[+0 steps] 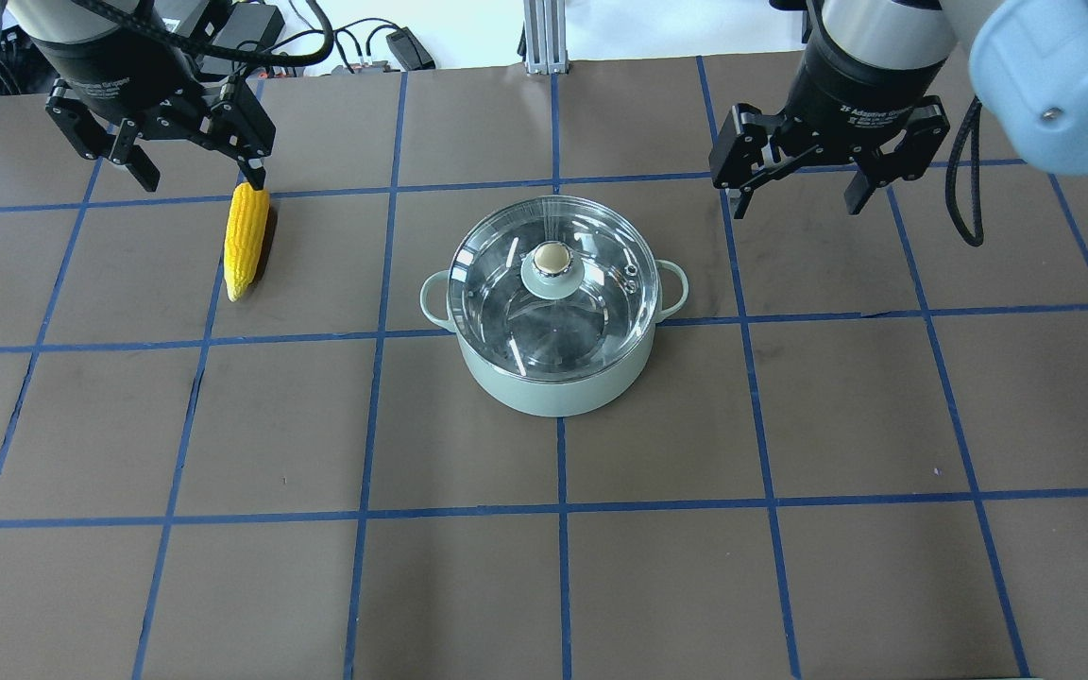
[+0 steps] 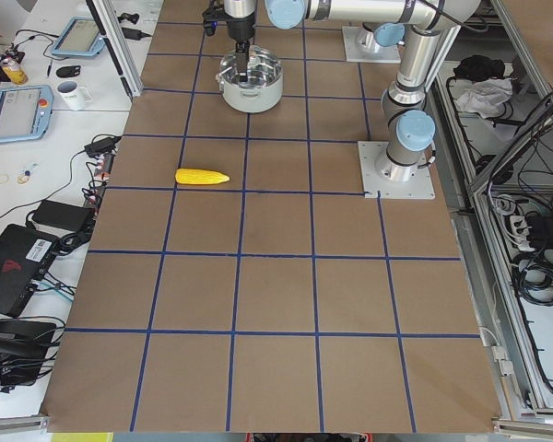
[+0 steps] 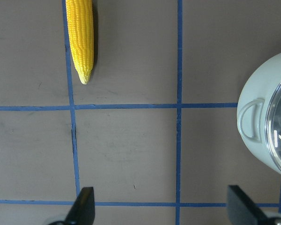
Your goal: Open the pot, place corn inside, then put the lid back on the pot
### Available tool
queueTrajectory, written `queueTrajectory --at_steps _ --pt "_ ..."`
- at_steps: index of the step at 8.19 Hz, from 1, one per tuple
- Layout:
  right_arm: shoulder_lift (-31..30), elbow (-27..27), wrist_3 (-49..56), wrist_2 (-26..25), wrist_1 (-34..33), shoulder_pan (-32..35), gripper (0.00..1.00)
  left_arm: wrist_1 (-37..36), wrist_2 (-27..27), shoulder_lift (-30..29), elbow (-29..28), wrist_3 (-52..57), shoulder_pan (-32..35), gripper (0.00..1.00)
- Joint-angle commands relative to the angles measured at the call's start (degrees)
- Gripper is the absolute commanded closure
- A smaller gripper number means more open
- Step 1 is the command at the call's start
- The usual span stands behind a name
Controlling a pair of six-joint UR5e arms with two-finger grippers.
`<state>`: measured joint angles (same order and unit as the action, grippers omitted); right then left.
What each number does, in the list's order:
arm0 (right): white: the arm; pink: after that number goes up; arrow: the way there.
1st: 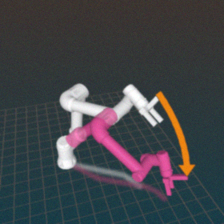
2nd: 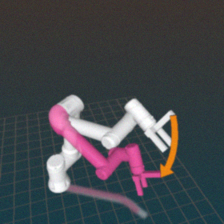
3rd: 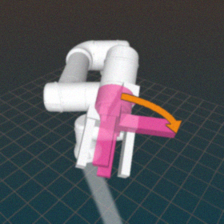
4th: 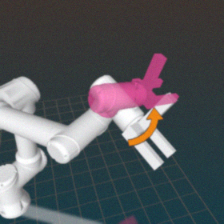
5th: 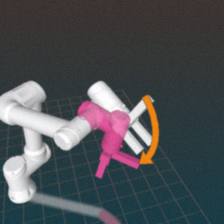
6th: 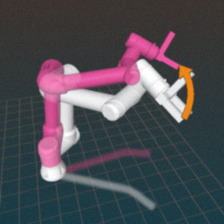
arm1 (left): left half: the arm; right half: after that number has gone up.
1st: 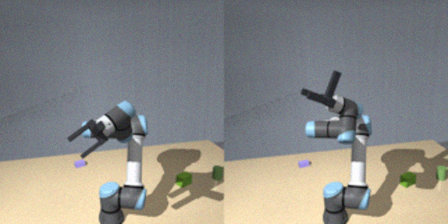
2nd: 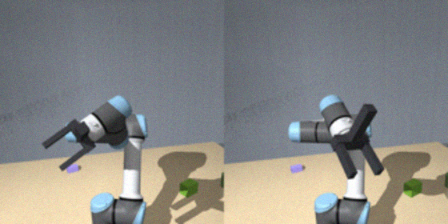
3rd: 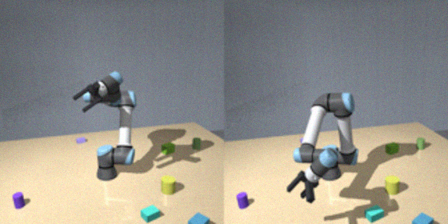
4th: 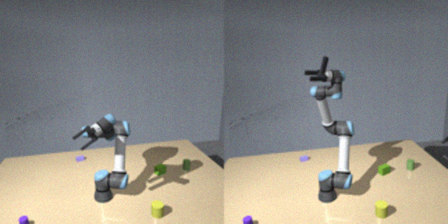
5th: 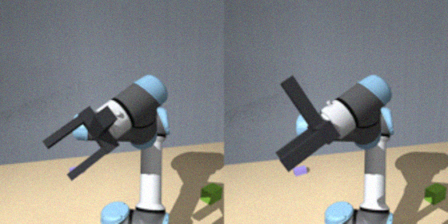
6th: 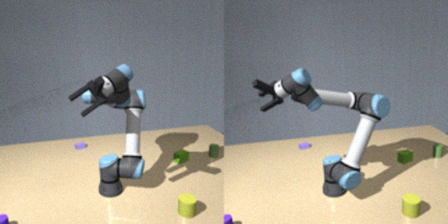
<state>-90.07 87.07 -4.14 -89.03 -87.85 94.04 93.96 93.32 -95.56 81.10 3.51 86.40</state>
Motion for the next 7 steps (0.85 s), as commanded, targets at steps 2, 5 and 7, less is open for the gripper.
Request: queueTrajectory --at_steps 2,5,7 --pt "0.0 0.0 0.0 0.0 0.0 0.0 0.0 -0.3 -0.1 -0.7 0.0 0.3 -0.1 0.0" --pt "5.6 -2.1 -1.7 0.3 -5.4 1.2 0.0 -7.4 -0.3 -2.2 0.8 2.9 -0.9 0.0" --pt "14.1 -5.5 -11.9 0.2 -11.3 9.1 0.0 -13.5 -0.2 -8.7 1.8 6.7 -3.8 0.0"
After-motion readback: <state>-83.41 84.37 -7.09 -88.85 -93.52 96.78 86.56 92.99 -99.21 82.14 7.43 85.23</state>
